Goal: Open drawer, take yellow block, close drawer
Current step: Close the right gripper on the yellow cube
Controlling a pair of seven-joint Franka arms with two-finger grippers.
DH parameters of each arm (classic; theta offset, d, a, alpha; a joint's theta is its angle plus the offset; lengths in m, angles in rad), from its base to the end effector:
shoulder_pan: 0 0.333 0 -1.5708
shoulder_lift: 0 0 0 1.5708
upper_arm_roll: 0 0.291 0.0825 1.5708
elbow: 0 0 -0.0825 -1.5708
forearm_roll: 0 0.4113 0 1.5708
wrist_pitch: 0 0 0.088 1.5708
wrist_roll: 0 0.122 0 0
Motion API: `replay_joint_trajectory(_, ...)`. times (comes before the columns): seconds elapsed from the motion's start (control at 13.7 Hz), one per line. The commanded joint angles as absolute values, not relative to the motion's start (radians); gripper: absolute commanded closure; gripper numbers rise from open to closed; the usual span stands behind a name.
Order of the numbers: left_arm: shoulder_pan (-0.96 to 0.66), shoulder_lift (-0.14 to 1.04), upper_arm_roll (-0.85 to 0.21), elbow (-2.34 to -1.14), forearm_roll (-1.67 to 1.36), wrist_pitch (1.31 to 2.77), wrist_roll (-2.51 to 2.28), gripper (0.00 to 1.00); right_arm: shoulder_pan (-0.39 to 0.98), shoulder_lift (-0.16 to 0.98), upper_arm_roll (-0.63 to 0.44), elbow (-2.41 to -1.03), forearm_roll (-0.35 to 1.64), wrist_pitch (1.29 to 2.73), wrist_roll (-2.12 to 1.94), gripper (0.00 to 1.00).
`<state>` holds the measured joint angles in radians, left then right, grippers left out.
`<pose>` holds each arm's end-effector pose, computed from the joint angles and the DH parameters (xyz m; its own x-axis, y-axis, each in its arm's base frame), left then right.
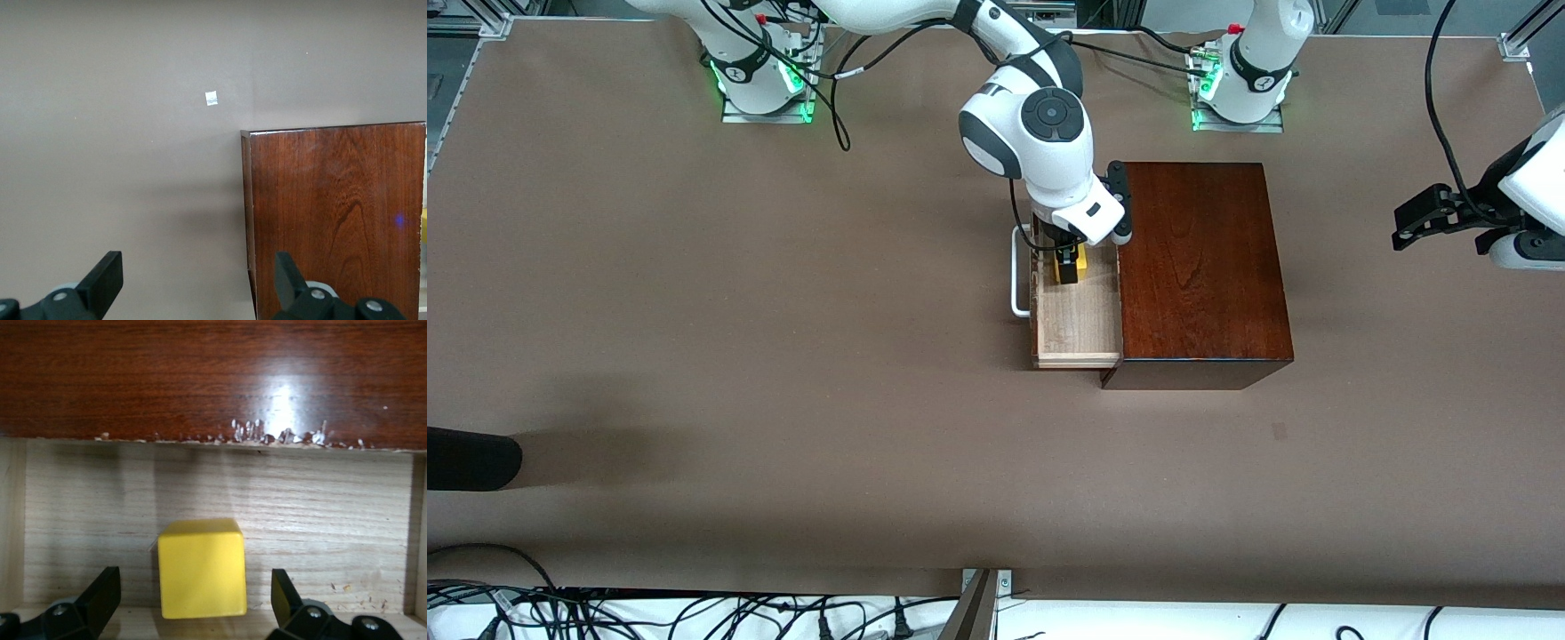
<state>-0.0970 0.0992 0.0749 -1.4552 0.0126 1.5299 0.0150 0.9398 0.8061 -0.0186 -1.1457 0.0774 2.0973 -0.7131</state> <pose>0.6056 -0.0139 0.5797 0.9990 -0.0368 -0.0245 -0.0372 -0.9991 -0.0196 0.4675 0.6299 0.2908 -0.0395 0.9883 0.1473 0.9982 0.0324 0.0502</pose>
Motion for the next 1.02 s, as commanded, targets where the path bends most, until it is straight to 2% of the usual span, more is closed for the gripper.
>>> replay_joint_trajectory(0.0,-0.092,0.097,0.075,-1.427,0.000,1.526,0.026,0.00,0.956,0.841,-0.026,-1.106,0.064,2.097,-0.713,0.00)
replay_joint_trajectory(0.51,-0.092,0.101,0.077,-1.427,0.003,1.529,0.025,0.00,0.962,0.879,-0.029,-1.106,0.041,2.158,-0.718,0.00)
replay_joint_trajectory(0.58,-0.091,0.103,0.078,-1.427,0.003,1.529,0.025,0.00,0.962,0.879,-0.029,-1.106,0.040,2.158,-0.721,0.10)
replay_joint_trajectory(0.8,-0.091,0.103,0.078,-1.427,0.003,1.531,0.025,0.00,0.968,0.880,-0.029,-1.106,0.028,2.158,-0.716,0.82)
replay_joint_trajectory(0.88,-0.091,0.103,0.078,-1.427,0.003,1.531,0.025,0.00,0.969,0.881,-0.031,-1.106,0.028,2.157,-0.715,1.00)
replay_joint_trajectory(0.95,-0.091,0.103,0.078,-1.427,0.003,1.531,0.025,0.00,0.969,0.881,-0.031,-1.106,0.028,2.151,-0.713,1.00)
